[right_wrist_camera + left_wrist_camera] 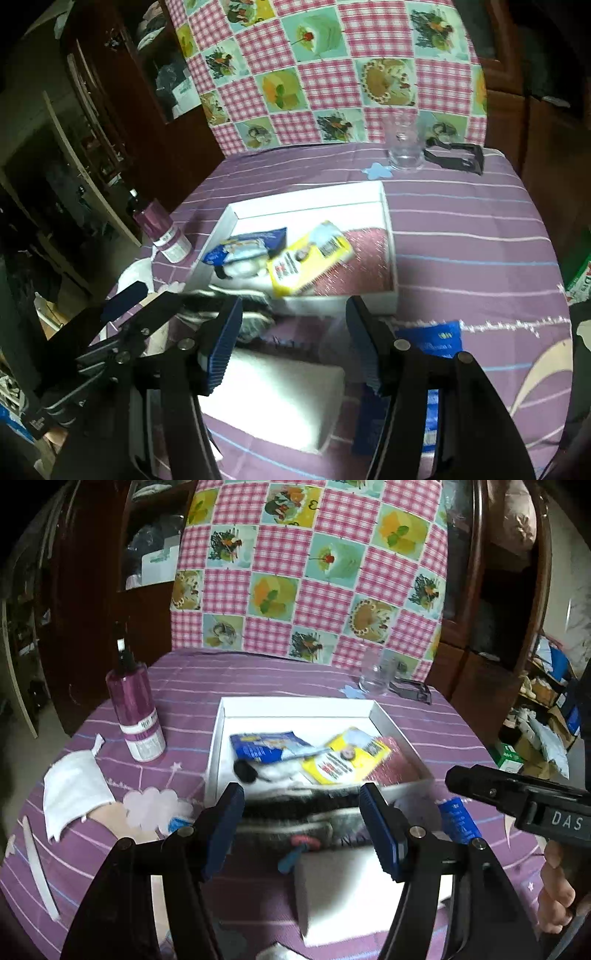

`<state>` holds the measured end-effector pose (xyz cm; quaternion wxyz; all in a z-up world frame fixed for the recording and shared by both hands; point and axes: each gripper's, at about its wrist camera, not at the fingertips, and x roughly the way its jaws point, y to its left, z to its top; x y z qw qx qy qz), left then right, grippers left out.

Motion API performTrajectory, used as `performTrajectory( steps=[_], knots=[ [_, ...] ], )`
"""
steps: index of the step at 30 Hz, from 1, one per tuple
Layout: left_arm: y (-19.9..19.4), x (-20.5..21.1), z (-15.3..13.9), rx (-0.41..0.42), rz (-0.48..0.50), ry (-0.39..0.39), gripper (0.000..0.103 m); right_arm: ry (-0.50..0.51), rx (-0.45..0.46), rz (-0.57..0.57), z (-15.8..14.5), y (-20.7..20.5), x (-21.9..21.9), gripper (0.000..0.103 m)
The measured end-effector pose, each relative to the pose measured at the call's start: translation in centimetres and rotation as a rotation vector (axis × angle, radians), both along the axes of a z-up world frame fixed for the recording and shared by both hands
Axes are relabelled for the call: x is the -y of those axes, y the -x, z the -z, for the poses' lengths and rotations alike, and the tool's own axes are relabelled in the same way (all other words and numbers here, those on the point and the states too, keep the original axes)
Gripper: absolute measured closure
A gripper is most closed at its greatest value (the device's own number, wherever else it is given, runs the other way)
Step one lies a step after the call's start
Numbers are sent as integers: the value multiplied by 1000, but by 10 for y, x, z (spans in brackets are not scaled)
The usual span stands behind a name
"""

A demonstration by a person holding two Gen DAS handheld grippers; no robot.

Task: Organize soft objects
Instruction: 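Grasp the flat blue packet with the right tool while the left tool approaches the white round eye mask, then grasp the white round eye mask with the left tool while the right tool lifts the blue packet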

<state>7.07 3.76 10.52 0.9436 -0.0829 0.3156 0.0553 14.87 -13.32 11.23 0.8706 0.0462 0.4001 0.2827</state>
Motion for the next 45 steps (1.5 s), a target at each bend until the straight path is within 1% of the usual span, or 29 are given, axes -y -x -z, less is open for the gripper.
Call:
performTrajectory(
  steps=[2,7,11,13,16,18,21,25,29,30,35,36,37,38,40,44,45],
  knots=[
    [5,7,1,12,24,3,38,-10,1,10,2,5,8,43],
    [14,35,0,32,129,-2,38,-26,-3,50,10,17,32,43],
    [10,57,3,19,177,-20,38,-24,-8,93,19,20,49,43],
    [5,68,6,4,199,-45,38,-24,-24,124,26,18,59,43],
    [-10,85,7,-38,237,-96,38,-5,-46,177,36,11,70,43],
    [-20,91,6,-74,235,-121,38,4,-56,209,41,6,78,43],
    [-37,96,1,-110,253,-108,38,-1,-92,231,49,0,89,43],
    [-59,100,-3,-163,273,-85,38,-32,-155,242,60,-9,102,43],
    [-77,105,2,-214,278,-101,38,-56,-213,259,69,-15,111,43],
    [-81,107,5,-226,282,-95,38,-62,-221,260,70,-15,112,43],
    [-102,107,24,-320,315,-17,37,-62,-243,253,74,-16,111,44],
    [-107,107,29,-342,321,0,36,-59,-249,253,75,-17,111,44],
    [-112,108,35,-373,327,8,31,-57,-251,253,76,-17,111,44],
    [-115,110,38,-388,334,8,27,-54,-253,254,77,-17,111,44],
    [-119,116,43,-409,347,-15,23,-58,-255,260,77,-18,113,44],
    [-126,129,51,-440,334,-109,22,-70,-253,268,77,-18,117,44],
    [-128,131,53,-452,339,-113,22,-76,-255,268,77,-18,118,44]
  ],
)
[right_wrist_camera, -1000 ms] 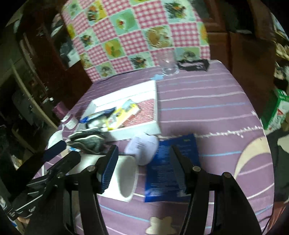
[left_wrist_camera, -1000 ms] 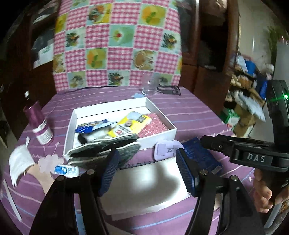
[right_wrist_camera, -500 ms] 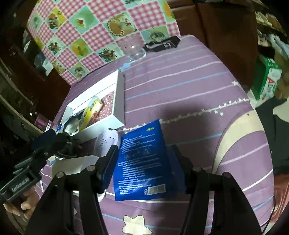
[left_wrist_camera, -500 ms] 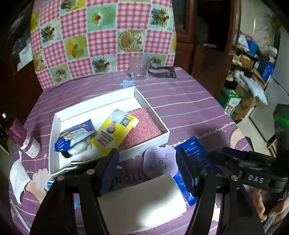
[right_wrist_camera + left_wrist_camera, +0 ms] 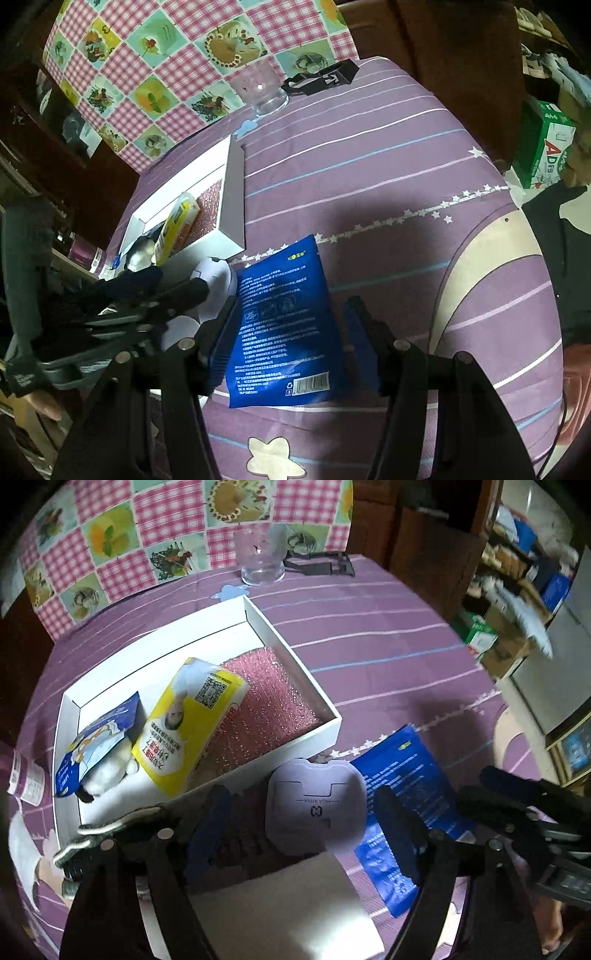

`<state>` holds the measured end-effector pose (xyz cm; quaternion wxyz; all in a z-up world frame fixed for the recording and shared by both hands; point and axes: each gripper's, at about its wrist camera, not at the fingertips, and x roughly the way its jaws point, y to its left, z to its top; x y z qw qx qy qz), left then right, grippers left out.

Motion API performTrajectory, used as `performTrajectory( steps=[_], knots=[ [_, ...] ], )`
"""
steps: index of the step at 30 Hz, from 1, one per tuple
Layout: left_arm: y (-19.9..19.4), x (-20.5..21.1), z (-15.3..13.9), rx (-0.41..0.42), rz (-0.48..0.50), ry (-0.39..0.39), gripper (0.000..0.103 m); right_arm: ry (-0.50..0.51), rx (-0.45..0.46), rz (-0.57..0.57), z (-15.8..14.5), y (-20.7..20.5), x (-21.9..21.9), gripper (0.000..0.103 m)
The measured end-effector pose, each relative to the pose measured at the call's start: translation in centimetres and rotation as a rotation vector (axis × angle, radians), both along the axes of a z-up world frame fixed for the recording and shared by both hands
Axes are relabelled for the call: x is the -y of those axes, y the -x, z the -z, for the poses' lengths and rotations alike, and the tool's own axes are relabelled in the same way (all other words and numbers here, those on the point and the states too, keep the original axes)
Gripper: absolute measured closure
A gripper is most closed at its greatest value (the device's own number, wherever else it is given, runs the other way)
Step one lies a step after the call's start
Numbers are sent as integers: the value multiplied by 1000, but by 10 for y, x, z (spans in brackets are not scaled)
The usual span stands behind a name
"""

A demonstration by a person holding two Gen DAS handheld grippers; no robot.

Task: Organize soft objects
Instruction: 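Grasp the white round eye mask with the left tool while the right tool lifts the blue packet, then carry the eye mask with the left tool while the right tool carries the blue packet to the box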

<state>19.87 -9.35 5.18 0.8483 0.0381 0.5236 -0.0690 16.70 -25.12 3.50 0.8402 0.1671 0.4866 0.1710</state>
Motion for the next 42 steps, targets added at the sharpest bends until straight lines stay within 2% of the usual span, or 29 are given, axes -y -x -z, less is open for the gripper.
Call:
performTrajectory(
  steps=[6,8,11,14,16,19,22,27,31,34,37,42],
  knots=[
    [-10,-3,24,-117,-8,57,22,8,-11,-4,2,0,0,43],
    [-12,-9,27,-134,-43,85,34,15,-18,-7,4,0,-1,44],
    [-9,-19,23,-145,-54,179,45,24,-27,-7,6,-1,-2,44],
    [-3,-19,21,-126,-43,184,52,35,-39,-12,9,-2,-3,44],
    [0,-18,17,-105,-45,188,53,49,-43,-19,11,-2,-6,44],
    [7,-22,7,-70,-45,208,71,66,-43,-28,12,-1,-9,44],
    [17,-26,-9,-21,-41,238,77,84,-43,-43,13,1,-13,43],
    [28,-27,-29,55,-55,210,83,125,-40,-71,16,2,-23,43],
    [34,-32,-38,74,-46,217,86,143,-49,-85,22,1,-27,42],
    [37,-34,-43,84,-52,224,86,140,-40,-92,23,3,-31,32],
    [38,-35,-47,98,-45,229,86,184,-6,-120,25,7,-42,22],
    [39,-35,-49,109,-21,204,86,372,82,-203,36,19,-72,7]
  ],
)
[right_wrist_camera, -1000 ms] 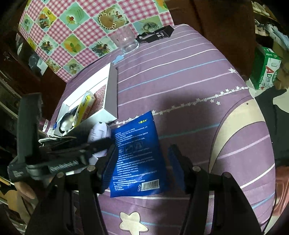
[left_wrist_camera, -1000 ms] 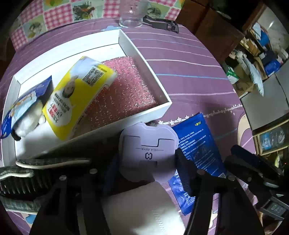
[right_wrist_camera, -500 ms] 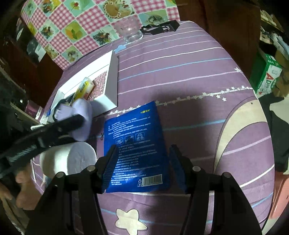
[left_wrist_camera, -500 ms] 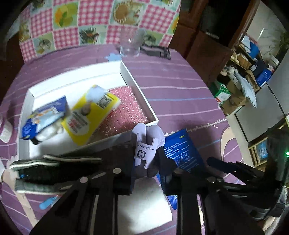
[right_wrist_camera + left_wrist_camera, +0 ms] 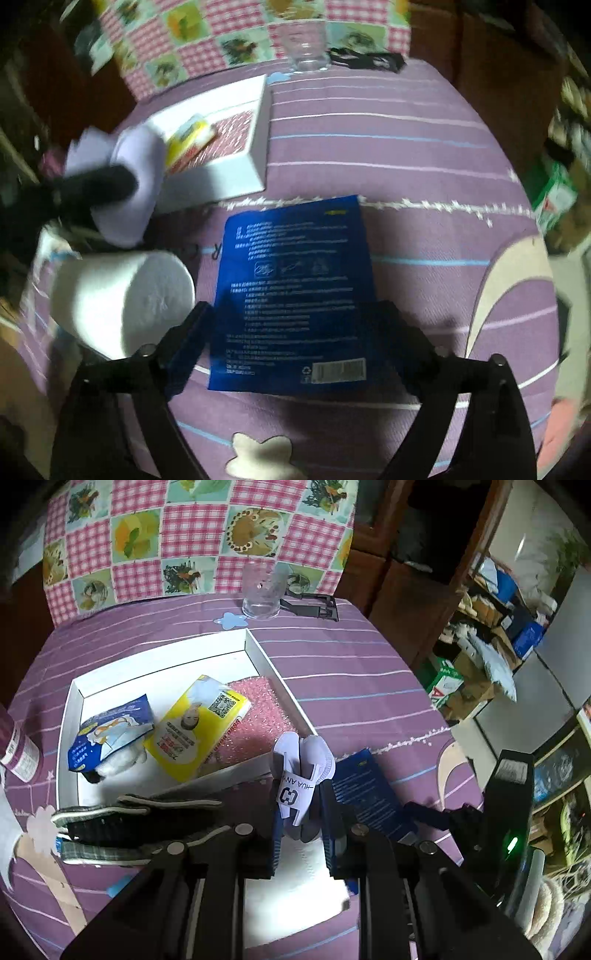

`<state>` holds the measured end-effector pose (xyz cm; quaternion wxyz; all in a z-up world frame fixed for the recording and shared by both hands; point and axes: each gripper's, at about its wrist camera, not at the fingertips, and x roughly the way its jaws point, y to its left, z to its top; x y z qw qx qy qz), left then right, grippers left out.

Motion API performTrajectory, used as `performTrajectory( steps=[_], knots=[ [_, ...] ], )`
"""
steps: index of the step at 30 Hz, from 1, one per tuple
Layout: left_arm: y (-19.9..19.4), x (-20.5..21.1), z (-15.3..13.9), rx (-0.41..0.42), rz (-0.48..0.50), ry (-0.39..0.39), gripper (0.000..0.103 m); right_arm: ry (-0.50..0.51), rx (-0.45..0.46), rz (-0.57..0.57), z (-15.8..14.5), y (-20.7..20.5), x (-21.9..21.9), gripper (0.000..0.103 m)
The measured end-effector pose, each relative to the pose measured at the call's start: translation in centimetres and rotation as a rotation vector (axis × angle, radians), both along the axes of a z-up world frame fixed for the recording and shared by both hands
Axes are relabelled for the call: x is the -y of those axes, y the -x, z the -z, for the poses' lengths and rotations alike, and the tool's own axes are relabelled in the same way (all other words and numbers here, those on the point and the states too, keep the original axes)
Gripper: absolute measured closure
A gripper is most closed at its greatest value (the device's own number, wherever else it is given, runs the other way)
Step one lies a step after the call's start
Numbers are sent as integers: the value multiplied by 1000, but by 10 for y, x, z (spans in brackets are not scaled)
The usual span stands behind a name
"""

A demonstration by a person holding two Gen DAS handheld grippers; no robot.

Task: Organize soft objects
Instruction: 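Carry the eye mask with the left tool while the right tool carries the blue packet to the box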

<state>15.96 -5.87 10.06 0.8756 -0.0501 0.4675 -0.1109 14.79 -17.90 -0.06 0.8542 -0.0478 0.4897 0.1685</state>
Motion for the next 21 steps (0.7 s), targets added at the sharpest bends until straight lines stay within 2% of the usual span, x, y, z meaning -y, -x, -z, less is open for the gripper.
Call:
performTrajectory(
  steps=[2,5,10,13,18,21],
  knots=[
    [-1,-2,3,-9,4,-5,86,104,46,-34,7,7,-13,4],
    [-4,-4,8,-37,17,-9,86,88,48,-41,10,7,-11,0],
    [-5,-7,12,-44,13,-1,86,87,44,-17,8,5,-4,2],
    [-6,-10,13,-47,12,11,86,86,41,4,4,2,0,14],
    [-6,-10,13,-36,20,16,86,82,51,60,-4,-2,12,42],
    [-4,-9,11,-21,28,16,86,52,52,67,-6,-5,15,43]
  ],
)
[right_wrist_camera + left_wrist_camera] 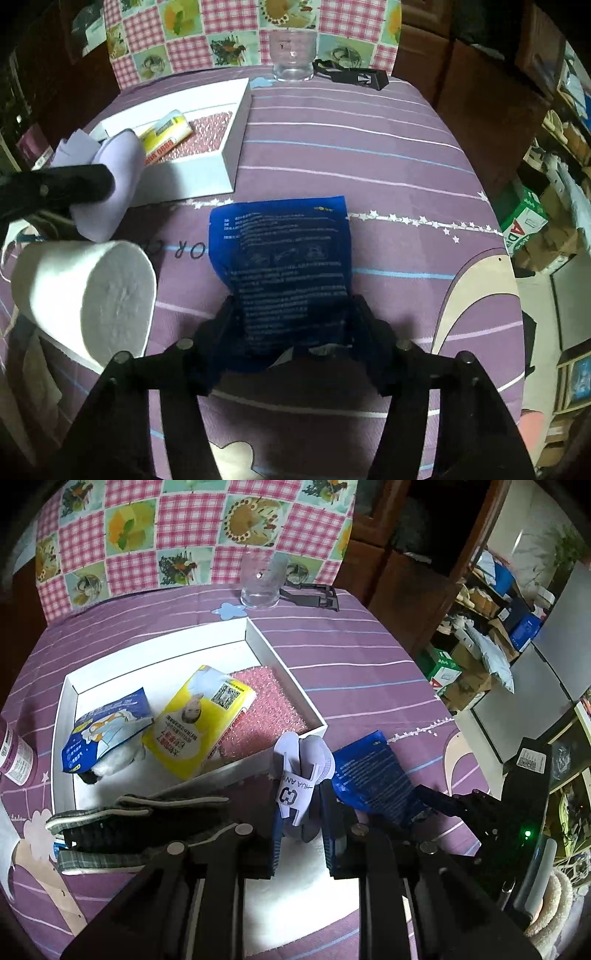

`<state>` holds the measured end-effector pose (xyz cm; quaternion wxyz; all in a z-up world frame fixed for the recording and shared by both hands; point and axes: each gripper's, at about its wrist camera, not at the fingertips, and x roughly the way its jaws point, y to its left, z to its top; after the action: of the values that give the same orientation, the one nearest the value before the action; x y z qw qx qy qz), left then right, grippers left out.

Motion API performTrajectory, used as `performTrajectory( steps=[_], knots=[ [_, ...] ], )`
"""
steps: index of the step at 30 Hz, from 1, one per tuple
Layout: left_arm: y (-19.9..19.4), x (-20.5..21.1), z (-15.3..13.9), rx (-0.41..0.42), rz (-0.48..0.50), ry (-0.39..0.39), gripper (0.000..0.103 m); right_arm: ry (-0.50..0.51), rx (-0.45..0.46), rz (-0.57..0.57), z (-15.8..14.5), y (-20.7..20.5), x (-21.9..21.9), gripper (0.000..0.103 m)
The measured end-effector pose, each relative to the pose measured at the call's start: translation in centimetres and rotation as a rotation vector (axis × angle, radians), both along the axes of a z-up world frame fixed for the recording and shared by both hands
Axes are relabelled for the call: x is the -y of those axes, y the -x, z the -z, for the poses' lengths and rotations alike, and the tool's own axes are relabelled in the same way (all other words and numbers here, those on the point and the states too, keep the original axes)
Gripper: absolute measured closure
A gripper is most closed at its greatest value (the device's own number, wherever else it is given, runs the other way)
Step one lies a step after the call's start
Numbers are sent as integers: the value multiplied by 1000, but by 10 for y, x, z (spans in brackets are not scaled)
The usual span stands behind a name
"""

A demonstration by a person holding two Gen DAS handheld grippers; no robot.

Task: Organize soft objects
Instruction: 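Carry the eye mask with the left tool while the right tool carries the blue packet to the box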

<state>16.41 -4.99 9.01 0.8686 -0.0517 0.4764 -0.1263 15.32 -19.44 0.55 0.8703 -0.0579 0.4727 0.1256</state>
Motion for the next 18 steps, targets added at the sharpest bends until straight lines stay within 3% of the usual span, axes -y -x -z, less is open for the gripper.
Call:
performTrajectory(
  steps=[4,10,18],
  knots=[
    [1,-1,-4,17,10,23,86,-45,5,2,-8,1,2,43],
    [4,-7,-16,50,28,98,86,-125,80,7,-41,11,2,43],
    [11,-31,-41,163,-15,161,86,-200,73,6,-79,-7,-19,42]
  ],
)
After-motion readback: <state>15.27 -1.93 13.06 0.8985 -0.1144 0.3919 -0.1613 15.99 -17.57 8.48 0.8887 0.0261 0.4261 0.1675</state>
